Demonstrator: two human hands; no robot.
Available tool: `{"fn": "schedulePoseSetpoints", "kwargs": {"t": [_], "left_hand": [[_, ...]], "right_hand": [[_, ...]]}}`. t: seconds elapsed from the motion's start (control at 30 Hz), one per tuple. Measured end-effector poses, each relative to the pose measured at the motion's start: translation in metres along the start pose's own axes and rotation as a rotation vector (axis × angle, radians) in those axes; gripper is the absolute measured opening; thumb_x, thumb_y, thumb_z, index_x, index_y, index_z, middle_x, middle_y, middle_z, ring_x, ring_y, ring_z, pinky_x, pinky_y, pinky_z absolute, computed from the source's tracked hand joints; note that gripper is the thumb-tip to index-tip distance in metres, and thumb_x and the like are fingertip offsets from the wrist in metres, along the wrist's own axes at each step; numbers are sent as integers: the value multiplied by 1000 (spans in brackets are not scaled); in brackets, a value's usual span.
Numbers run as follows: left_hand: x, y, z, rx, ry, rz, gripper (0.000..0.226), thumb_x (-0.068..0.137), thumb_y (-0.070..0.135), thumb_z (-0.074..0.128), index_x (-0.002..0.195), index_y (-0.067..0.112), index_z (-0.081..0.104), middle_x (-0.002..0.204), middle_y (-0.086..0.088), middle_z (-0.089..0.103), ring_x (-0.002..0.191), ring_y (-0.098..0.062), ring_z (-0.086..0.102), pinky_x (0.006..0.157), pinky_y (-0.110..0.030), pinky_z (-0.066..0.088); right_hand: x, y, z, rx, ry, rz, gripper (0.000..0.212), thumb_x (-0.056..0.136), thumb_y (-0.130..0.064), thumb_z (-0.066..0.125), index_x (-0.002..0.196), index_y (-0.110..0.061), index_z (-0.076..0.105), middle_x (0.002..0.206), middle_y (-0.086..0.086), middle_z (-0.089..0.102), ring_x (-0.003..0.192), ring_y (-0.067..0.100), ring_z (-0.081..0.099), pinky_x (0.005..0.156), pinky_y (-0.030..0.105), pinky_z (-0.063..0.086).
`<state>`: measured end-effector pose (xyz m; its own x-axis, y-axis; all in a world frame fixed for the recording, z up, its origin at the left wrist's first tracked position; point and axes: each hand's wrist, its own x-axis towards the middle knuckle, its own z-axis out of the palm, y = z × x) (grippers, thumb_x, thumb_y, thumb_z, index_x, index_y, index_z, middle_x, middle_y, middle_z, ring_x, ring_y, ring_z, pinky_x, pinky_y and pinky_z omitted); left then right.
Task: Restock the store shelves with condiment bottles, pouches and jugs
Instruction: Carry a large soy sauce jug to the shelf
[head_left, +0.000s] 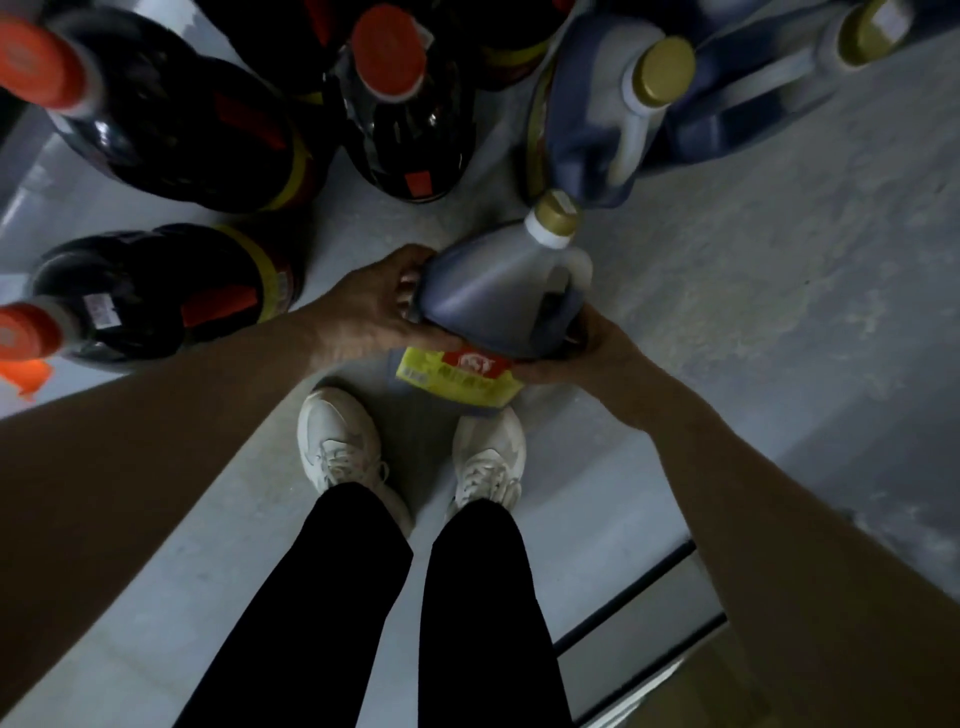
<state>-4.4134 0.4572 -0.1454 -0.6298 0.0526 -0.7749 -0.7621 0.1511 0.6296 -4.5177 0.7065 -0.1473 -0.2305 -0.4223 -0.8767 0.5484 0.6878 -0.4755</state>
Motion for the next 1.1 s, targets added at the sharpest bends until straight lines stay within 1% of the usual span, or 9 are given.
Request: {"fn": "schedulePoseSetpoints", "kwargs": {"t": [0.03, 0.1, 0.2, 0.3, 0.4, 0.57, 0.77, 0.9, 1.1], "left_hand": [[-8, 3, 2, -49, -8, -39, 75, 67, 23, 88, 129, 29, 45, 117, 23, 57, 98, 22, 56, 89, -17, 53], [-28, 9, 8, -127, -4, -115, 62, 76, 23, 82, 129, 25, 50, 118, 17, 62, 99, 14, 61, 79, -11, 52], [-61, 24, 17, -235, 50, -202, 53, 83, 29, 76, 130, 24, 54, 121, 3, 66, 109, -12, 64, 88, -26, 53], [-93, 46, 23, -270, 117, -226, 58, 79, 38, 81, 129, 23, 56, 119, -2, 67, 109, -19, 64, 93, -35, 51], [-126, 72, 27, -320, 161, -241, 77, 64, 54, 73, 130, 19, 56, 118, -4, 69, 107, -22, 66, 97, -42, 52], [-186, 122, 24, -362, 221, -225, 88, 54, 69, 70, 127, 22, 57, 111, -1, 72, 99, -20, 71, 93, -44, 55], [-261, 180, 16, -425, 246, -178, 66, 54, 75, 66, 105, 33, 61, 101, 5, 76, 93, -16, 73, 94, -46, 55], [-317, 218, 13, -459, 301, -139, 68, 51, 79, 62, 103, 35, 61, 97, 9, 74, 81, -2, 71, 77, -32, 54], [-398, 270, -7, -518, 323, -42, 65, 61, 73, 68, 106, 26, 65, 97, 2, 76, 85, -13, 74, 80, -36, 58]], "right_hand": [[-8, -1, 0, 55, -33, 18, 76, 75, -4, 84, 142, -17, 51, 135, 1, 64, 126, 18, 60, 110, 45, 47], [-26, -2, 6, 189, -60, 44, 71, 73, -13, 82, 139, -16, 55, 132, 2, 67, 124, 19, 62, 109, 45, 48], [-54, -10, 17, 354, -78, 63, 74, 74, -27, 78, 142, -14, 52, 136, 8, 64, 127, 26, 61, 107, 43, 49], [-86, -27, 30, 419, -39, 41, 68, 78, -30, 73, 141, -14, 54, 134, 10, 65, 122, 25, 63, 100, 37, 53], [-121, -49, 39, 446, -7, 31, 53, 78, -32, 70, 129, -21, 60, 118, -3, 73, 106, 11, 70, 81, 22, 56], [-190, -93, 52, 500, 33, -4, 44, 82, -32, 66, 125, -23, 62, 108, -6, 75, 96, 9, 72, 74, 21, 56], [-278, -148, 66, 461, 95, -20, 60, 78, -43, 68, 131, -16, 61, 111, 4, 74, 94, 14, 73, 72, 22, 57], [-333, -186, 76, 397, 144, -58, 60, 78, -47, 69, 126, -12, 64, 102, 2, 77, 87, 12, 74, 65, 18, 55], [-410, -252, 101, 332, 181, -149, 57, 83, -48, 70, 123, -9, 65, 109, 10, 76, 100, 27, 74, 86, 39, 58]]}}
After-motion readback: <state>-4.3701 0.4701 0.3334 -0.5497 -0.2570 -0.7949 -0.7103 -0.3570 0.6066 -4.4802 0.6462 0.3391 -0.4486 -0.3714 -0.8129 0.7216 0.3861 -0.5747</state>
